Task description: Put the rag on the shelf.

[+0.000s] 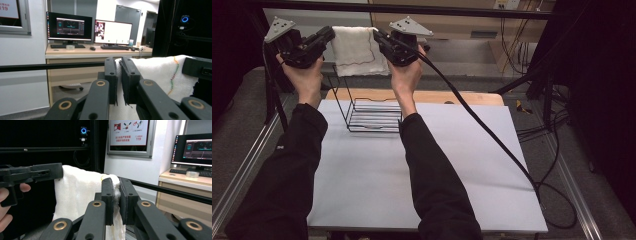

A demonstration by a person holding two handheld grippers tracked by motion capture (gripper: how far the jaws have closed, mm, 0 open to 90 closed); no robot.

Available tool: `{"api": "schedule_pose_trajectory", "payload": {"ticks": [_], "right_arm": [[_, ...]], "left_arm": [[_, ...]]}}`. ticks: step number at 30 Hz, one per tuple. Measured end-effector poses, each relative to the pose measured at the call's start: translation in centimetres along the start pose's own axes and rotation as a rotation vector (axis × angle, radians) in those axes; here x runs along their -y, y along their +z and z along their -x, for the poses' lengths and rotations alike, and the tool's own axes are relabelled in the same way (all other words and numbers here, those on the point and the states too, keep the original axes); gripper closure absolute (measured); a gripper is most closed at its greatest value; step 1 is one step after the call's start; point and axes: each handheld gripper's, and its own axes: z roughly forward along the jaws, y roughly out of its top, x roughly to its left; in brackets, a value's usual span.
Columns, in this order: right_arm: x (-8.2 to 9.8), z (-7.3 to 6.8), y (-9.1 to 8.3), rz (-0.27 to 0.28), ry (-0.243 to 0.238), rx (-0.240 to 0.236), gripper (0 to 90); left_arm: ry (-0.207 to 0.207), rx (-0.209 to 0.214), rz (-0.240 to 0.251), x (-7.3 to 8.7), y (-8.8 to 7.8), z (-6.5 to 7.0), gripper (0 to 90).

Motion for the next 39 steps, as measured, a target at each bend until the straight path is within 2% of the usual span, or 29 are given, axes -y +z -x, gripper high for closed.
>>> {"api": "schedule_pose_trajectory", "payload": {"ticks": [7,17,19,24,28,39], "right_arm": [[0.7,-0.1,0.4,-0.031,-0.017,0.005,83.1],[1.6,-0.1,0.7,-0.063,-0.018,0.013,83.1],[1.8,-0.1,0.7,-0.072,-0.026,0.02,83.1],[2.2,0.4,0.4,-0.077,-0.01,0.021,83.0],[2.6,0.4,0.2,-0.085,-0.017,0.024,83.0],[4.0,0.8,-0.3,-0.111,0.0,0.016,83.0]], "left_arm": [[0.0,-0.006,-0.022,0.9,0.4,-0.4,83.4],[0.003,-0.007,-0.054,2.0,1.0,-0.6,83.4],[0.004,-0.008,-0.06,2.3,1.2,-0.5,83.4],[0.008,0.001,-0.064,2.6,1.6,-0.2,83.4],[0.025,0.005,-0.084,3.1,1.9,0.4,83.4],[0.022,0.012,-0.111,4.8,1.2,0.3,83.4]]}}
